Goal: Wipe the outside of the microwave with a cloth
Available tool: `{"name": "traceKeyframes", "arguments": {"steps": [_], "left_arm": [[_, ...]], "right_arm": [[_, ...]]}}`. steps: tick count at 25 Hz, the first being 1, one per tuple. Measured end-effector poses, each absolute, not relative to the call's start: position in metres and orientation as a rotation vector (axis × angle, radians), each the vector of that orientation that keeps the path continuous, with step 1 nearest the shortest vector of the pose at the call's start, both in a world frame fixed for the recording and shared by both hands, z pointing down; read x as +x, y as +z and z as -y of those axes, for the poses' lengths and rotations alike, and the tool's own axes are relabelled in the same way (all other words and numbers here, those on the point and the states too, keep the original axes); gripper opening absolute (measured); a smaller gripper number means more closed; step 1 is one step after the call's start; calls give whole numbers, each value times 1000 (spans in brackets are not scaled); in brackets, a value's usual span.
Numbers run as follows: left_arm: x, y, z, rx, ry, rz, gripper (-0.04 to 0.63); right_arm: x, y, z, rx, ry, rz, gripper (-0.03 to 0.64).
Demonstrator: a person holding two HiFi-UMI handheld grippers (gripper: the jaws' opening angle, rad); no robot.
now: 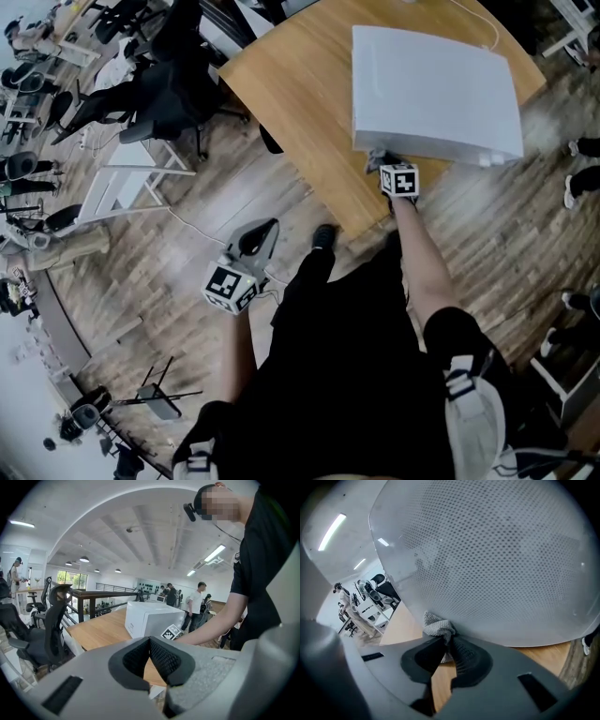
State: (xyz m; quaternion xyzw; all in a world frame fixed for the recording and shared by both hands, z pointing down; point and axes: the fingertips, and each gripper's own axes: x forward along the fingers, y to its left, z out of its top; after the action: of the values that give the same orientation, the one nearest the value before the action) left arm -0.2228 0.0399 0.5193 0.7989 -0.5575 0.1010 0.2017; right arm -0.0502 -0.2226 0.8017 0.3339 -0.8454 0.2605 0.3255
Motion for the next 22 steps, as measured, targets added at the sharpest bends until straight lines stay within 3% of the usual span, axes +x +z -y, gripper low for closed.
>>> {"name": "traceKeyframes", "arguments": {"steps": [13,22], "left_arm": [[-243,527,-65,2179,266,1592,2],[-245,530,-73,2173,258,1603,2]], "right_arm": [[-113,793,203,797,682,2289,40],[-112,797,191,763,698,2305,40]]}}
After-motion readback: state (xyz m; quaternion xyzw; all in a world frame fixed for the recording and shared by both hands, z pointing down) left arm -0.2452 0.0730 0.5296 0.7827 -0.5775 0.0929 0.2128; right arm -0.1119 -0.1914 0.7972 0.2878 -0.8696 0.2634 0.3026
